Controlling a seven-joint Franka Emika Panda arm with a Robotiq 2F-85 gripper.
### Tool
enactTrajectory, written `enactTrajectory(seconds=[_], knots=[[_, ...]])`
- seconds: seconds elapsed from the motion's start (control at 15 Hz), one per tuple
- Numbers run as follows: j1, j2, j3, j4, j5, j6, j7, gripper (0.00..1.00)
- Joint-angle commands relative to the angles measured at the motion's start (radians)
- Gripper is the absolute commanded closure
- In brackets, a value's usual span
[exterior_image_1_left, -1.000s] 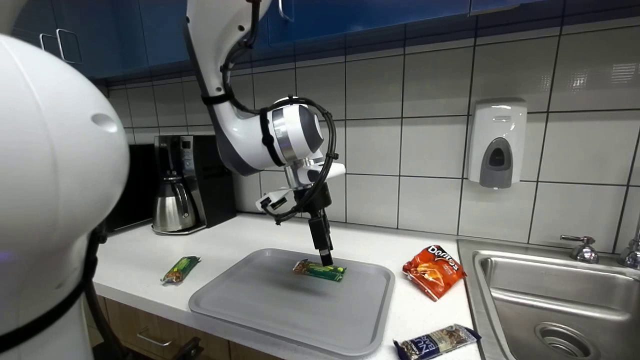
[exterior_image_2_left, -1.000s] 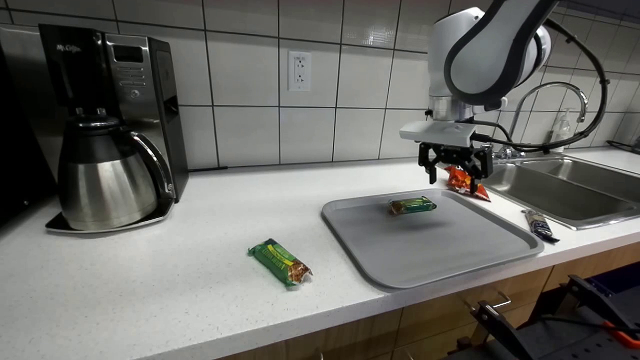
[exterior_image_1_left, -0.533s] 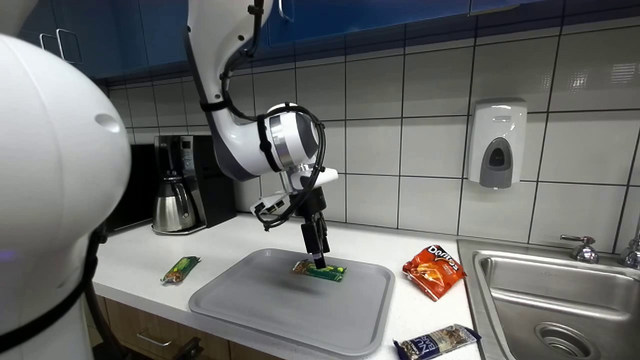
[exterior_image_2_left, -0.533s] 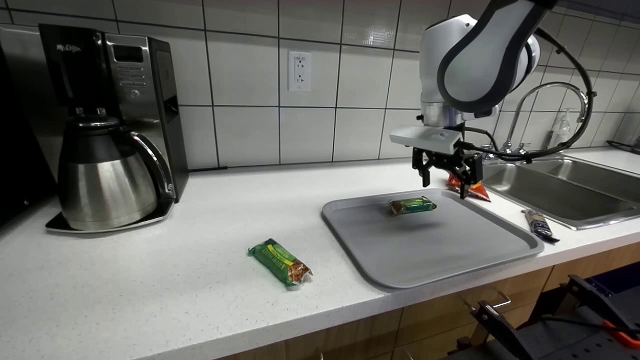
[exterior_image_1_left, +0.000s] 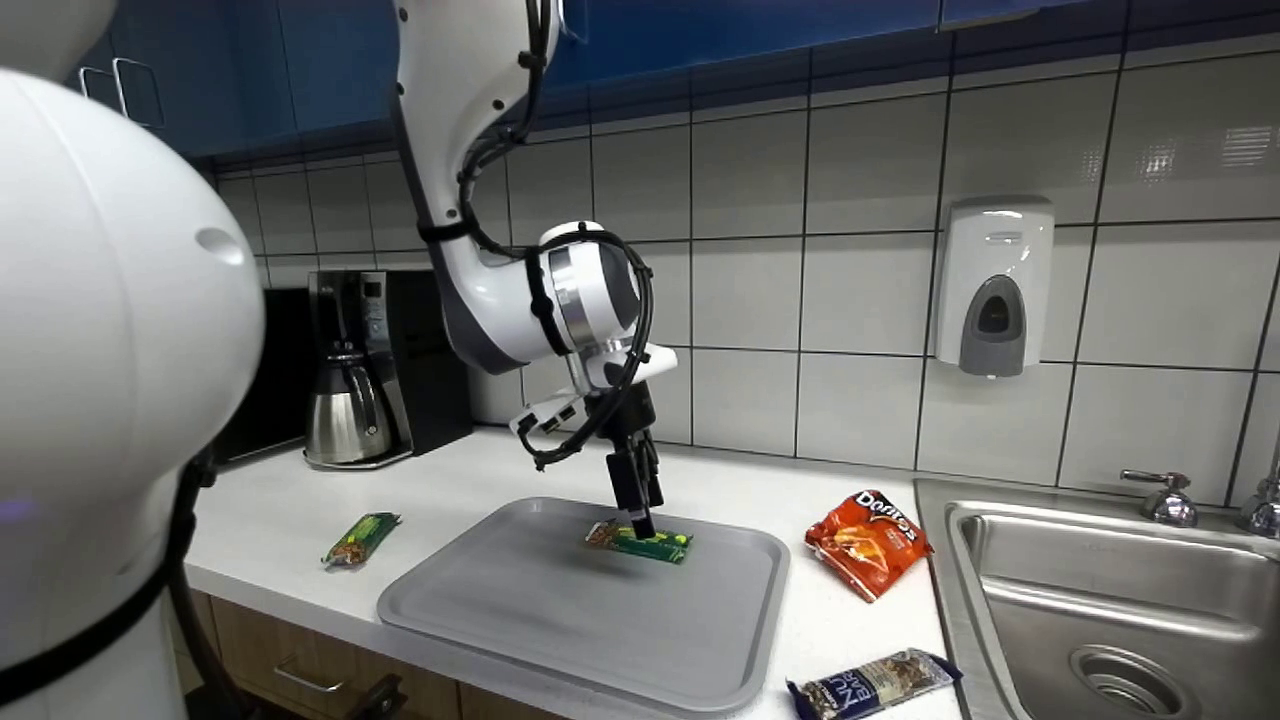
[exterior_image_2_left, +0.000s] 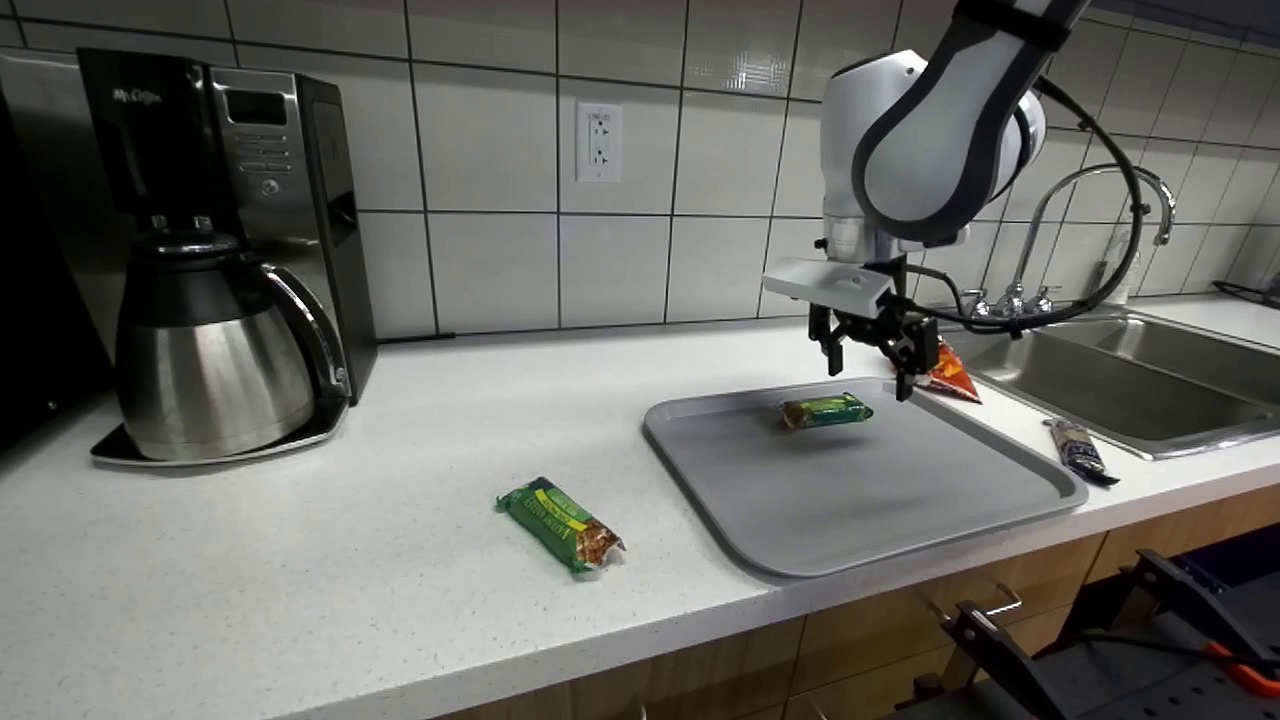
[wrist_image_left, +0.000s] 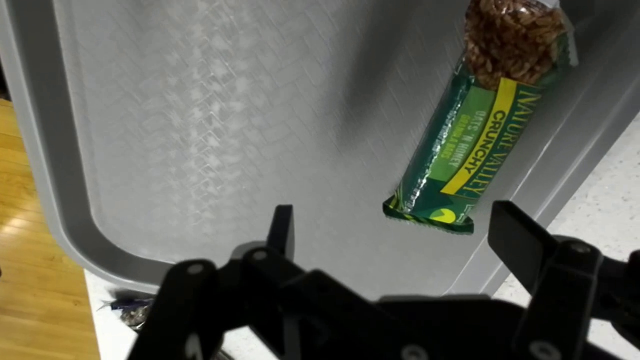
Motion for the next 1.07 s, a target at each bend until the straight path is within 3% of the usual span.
enactTrajectory(seconds=[0.0,1.0], knots=[[0.023,0.047,-0.015,0.047,-0.012,0.016,0.038,0.00],[0.081,0.158,-0.047,0.131,0.025,0.037,0.028,0.00]])
